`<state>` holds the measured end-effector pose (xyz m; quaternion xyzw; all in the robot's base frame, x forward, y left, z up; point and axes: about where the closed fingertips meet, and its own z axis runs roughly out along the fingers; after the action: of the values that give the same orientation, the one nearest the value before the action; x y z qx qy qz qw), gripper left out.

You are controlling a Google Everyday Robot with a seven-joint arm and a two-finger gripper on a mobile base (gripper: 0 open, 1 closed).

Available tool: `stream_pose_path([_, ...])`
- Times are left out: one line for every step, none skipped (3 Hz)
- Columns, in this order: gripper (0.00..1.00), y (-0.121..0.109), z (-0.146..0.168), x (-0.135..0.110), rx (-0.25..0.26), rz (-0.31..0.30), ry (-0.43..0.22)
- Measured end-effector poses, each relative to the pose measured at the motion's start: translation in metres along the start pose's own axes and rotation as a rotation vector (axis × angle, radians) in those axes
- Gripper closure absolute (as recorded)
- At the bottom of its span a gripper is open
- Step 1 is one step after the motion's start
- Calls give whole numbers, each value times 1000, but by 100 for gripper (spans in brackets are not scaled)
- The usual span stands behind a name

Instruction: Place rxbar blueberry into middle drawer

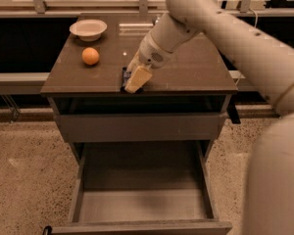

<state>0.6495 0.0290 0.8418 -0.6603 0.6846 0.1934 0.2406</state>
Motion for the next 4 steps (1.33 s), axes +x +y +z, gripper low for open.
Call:
stream_pose_path([100,52,-79,-15,128,-94,-78])
stream_pose_path([100,71,-140,-1,232,-104,-72])
stream_pose_path([100,71,-139,1,230,-96,-71])
stream_pose_path([100,69,-108,21,228,-49,-113])
